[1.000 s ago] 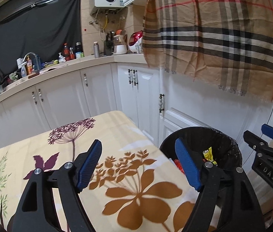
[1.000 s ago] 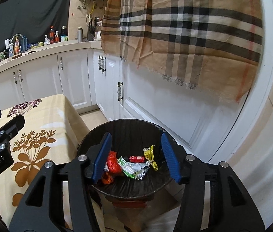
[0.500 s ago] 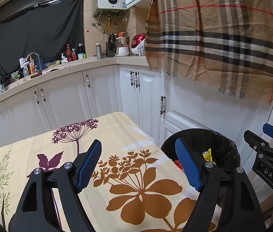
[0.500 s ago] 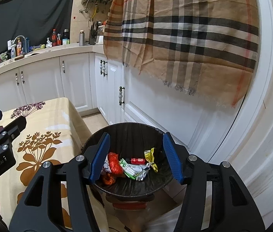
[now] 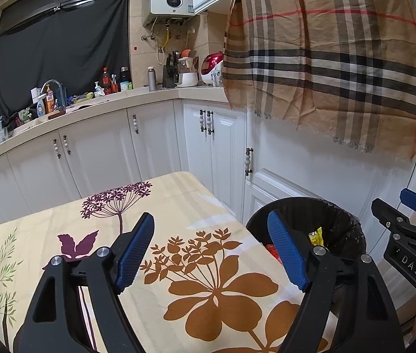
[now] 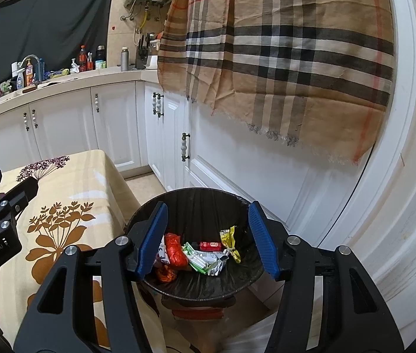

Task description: Collect trash

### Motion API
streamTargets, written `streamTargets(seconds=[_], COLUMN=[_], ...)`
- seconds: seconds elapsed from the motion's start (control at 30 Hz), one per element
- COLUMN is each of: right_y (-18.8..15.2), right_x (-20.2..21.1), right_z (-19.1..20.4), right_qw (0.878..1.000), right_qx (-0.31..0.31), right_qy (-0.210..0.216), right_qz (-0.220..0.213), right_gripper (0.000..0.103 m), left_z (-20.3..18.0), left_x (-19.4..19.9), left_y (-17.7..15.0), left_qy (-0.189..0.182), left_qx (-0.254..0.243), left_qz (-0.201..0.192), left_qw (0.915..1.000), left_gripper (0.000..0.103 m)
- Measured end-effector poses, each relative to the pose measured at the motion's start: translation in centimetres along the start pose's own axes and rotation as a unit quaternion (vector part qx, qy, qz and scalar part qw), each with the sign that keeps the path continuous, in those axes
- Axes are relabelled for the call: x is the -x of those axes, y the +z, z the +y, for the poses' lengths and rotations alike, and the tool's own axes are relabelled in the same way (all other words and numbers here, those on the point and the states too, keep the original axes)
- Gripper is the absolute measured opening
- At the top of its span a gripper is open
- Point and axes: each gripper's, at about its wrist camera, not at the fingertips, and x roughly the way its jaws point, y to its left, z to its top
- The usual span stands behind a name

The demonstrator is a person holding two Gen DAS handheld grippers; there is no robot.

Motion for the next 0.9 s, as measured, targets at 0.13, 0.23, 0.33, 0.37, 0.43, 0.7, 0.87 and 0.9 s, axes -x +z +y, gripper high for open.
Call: streamTargets(seconds=[0.13, 0.23, 0.33, 0.37, 0.43, 0.7, 0.87, 0.9], right_y=[0.00, 0.00, -0.03, -0.02, -0.02, -0.01, -0.02, -0.03], right_x=[-0.01, -0.03, -0.01, -0.01, -0.02, -0.08, -0.09, -0.12], right_z=[0.00, 0.00, -0.01, -0.02, 0.00, -0.07, -0.10, -0.10], right_qw=[1.000, 1.000, 1.000, 1.000, 1.000, 1.000, 1.000, 1.000], right_qx=[0.000, 0.001, 0.000, -0.001, 0.000, -0.001, 0.000, 0.000], right_qy=[0.000, 0.000, 0.000, 0.000, 0.000, -0.001, 0.000, 0.000], right_qz=[0.000, 0.000, 0.000, 0.000, 0.000, 0.000, 0.000, 0.000], right_gripper=[0.056, 0.056, 0.056, 0.056, 0.056, 0.056, 0.056, 0.056], left_z=[0.22, 0.22, 0.27, 0.27, 0.24, 0.30, 0.28, 0.29], left_x=[0.07, 0.09, 0.14, 0.11, 0.10, 0.15, 0.05, 0.03], left_y=[0.02, 0.02, 0.03, 0.04, 0.01, 0.00, 0.02, 0.06], left_qy=[0.000, 0.000, -0.001, -0.001, 0.000, 0.000, 0.000, 0.000], left_qx=[0.003, 0.002, 0.003, 0.004, 0.003, 0.004, 0.003, 0.003], left_qz=[-0.002, -0.001, -0.002, -0.002, -0.001, -0.001, 0.000, 0.001], left_qw=[1.0000, 1.0000, 1.0000, 1.0000, 1.0000, 1.0000, 1.0000, 1.0000], left_gripper=[0.077, 0.077, 0.077, 0.077, 0.077, 0.077, 0.077, 0.077])
